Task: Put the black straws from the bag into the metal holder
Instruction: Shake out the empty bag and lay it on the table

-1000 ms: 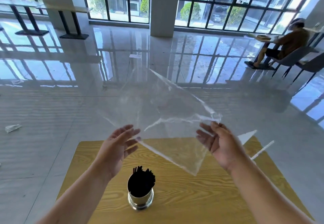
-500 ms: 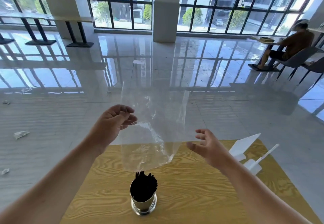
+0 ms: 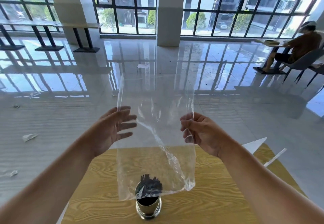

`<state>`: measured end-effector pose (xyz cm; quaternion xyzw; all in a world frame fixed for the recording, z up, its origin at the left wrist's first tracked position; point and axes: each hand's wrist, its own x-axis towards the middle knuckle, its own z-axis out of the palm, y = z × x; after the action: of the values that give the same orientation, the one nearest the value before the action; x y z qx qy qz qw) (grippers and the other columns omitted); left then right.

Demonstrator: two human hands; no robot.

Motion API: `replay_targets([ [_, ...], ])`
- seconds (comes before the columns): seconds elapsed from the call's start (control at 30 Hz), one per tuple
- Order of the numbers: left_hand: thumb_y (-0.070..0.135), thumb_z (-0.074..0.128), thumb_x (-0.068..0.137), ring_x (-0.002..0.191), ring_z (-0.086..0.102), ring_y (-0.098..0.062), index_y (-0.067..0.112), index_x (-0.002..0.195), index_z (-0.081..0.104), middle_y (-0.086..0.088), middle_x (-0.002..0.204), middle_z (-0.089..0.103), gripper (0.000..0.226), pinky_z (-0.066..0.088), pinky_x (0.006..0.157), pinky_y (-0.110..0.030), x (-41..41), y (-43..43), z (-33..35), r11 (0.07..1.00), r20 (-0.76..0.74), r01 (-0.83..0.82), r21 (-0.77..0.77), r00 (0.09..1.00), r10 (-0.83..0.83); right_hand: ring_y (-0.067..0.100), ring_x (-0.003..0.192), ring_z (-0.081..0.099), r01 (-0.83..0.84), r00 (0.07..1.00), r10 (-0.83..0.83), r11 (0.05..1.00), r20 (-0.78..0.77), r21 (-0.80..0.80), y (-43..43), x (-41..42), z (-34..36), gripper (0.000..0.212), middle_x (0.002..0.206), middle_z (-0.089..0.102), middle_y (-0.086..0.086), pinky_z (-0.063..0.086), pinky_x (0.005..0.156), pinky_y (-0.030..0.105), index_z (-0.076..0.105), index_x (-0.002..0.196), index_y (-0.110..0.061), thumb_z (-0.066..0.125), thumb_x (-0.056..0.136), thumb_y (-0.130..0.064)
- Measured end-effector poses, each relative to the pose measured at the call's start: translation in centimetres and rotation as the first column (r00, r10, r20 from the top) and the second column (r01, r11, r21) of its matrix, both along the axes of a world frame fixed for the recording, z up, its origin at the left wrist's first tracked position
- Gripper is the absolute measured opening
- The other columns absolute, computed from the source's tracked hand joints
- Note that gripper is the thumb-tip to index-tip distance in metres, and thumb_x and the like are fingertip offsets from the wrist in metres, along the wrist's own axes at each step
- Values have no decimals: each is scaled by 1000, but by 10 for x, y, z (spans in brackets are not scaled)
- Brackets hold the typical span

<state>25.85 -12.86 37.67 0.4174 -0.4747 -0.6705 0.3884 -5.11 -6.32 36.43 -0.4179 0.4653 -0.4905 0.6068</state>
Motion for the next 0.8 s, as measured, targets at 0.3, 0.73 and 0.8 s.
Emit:
replay_targets([
  [0.3,7,65,99,64,72,-18,13,101,73,-8,86,78,10,60,59,-29,-16,6,-29,998,149,-54,32,988,49,16,66,64,74,995,-68,994,-74,76,2,-8,-3,36,85,70,4,54,58,28,68,114,-13,76,87,-37],
  [0.73,9,60,102,49,55,-13,22,116,76,-8,75,70,25,45,44,-24,-35,-8,-39,997,97,68,27,993,-70,17,43,53,71,995,-66,995,-80,70,14,-39,-18,28,61,62,9,44,43,28,76,120,-13,57,104,1],
  [0.8,4,59,100,49,54,-15,30,122,73,-10,75,70,36,45,45,-26,-38,-11,-43,995,45,84,49,995,-86,16,39,51,99,995,-97,994,-37,55,15,-43,-21,40,58,59,9,42,39,25,79,118,-20,53,102,7],
])
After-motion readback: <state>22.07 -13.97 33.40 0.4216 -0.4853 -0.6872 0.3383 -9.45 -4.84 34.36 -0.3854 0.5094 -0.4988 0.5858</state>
